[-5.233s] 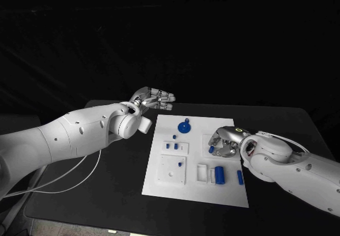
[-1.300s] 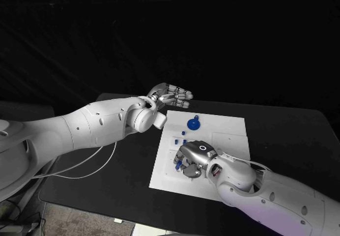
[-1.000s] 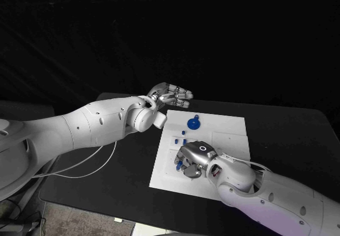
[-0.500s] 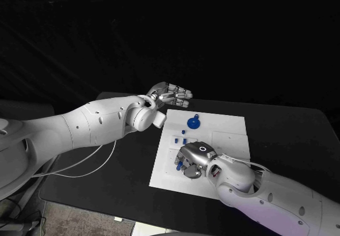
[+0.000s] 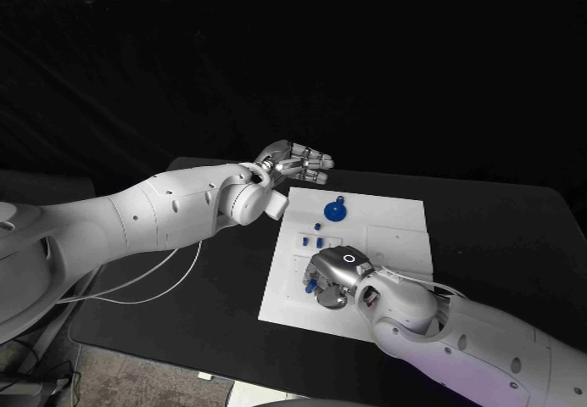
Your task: Assemble the parts on the task board
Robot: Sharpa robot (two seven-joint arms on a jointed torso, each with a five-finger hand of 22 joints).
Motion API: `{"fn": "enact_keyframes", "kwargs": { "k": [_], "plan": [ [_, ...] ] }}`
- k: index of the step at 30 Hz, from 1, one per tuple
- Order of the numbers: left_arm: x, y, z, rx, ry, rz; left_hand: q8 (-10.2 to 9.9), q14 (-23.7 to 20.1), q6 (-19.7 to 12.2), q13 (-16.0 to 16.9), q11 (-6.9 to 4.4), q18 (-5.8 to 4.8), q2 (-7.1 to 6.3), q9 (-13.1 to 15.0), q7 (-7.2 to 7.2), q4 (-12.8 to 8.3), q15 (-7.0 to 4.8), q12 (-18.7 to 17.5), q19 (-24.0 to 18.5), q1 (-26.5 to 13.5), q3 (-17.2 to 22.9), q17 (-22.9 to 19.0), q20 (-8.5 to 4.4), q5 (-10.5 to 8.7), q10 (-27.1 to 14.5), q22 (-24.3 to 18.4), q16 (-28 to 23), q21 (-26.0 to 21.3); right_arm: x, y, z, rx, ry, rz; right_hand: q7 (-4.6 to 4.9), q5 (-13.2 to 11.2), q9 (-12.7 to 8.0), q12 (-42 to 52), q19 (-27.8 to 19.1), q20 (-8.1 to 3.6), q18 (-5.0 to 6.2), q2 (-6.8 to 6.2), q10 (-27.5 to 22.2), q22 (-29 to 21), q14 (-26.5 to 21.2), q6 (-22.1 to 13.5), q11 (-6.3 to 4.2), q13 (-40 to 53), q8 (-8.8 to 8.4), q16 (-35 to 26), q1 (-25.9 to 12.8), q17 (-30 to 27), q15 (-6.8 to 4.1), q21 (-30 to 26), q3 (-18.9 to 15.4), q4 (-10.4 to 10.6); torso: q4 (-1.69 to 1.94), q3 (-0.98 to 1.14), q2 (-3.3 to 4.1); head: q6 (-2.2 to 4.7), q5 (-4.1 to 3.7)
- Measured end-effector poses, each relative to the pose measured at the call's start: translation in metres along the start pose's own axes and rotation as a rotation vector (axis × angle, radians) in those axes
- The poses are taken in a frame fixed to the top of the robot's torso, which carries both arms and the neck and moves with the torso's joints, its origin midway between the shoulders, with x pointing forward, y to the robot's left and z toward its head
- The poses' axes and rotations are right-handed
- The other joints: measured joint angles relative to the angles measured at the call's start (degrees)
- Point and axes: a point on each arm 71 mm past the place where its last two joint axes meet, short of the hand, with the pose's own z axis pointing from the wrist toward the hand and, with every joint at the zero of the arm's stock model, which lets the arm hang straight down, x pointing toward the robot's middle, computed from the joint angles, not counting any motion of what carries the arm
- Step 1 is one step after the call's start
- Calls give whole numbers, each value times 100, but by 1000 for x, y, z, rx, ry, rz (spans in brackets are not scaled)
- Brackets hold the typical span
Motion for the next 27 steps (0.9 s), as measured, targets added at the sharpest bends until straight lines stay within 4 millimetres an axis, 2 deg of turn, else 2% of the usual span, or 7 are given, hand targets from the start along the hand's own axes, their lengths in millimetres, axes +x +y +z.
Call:
{"fn": "enact_keyframes", "kwargs": {
  "k": [14,17,18,20,23,27],
  "plan": [
    [1,0,0,-1,4,0,0,0,0,0,0,0,0,0,0,0,0,0,0,0,0,0,0,0,0,0,0,0,2,5,2,-4,3,-6,0,8,-7,3,0,0,-1,-1,-9,51,-14,0,-9,-2,-3,0,1,-5,-14,-23,16,-16,-7,0,-5,-4,-6],
    [1,0,0,-1,5,0,0,0,0,0,0,0,0,0,0,0,0,0,0,0,0,0,0,0,0,-6,0,0,2,7,3,-7,4,-4,30,275,-7,3,0,0,0,-33,-11,65,-16,-32,-11,-2,-4,0,-31,-10,-16,-52,-130,34,-7,0,-5,-3,-10],
    [2,0,0,-1,6,-1,0,0,0,0,0,0,0,0,0,0,0,0,0,0,0,0,0,0,0,-5,0,0,2,7,3,-7,5,-3,53,440,-7,5,-14,15,1,-93,-23,65,-16,-114,-79,-2,-4,0,-91,-10,-16,-66,-265,58,-6,0,-4,-2,-13],
    [2,0,0,-1,6,0,0,0,0,0,0,0,0,0,0,0,0,0,0,0,0,0,0,0,0,-5,0,0,2,8,3,-8,6,1,76,609,-7,9,-52,52,40,-134,-73,64,-47,-258,-146,1,-3,0,-131,-10,-1,-110,-455,88,-3,-1,-4,-3,-14],
    [1,0,0,-2,6,0,0,-14,-32,0,31,0,0,0,4,16,14,0,0,0,-16,0,0,0,-31,-5,0,0,3,8,2,-9,9,7,148,778,-10,33,-61,61,131,-206,-301,63,-83,-559,-85,5,3,1,-206,-13,17,-146,-576,100,0,-1,-2,-11,-13],
    [1,0,0,-2,5,0,0,-22,-40,0,31,0,0,0,-1,16,22,0,0,0,-16,0,0,0,-31,-5,0,0,6,7,1,-7,18,18,165,780,-16,34,-69,94,161,-274,-497,42,-84,-757,-15,-2,3,1,-221,-38,57,-201,-594,104,0,-3,-2,-22,-8]
  ]
}}
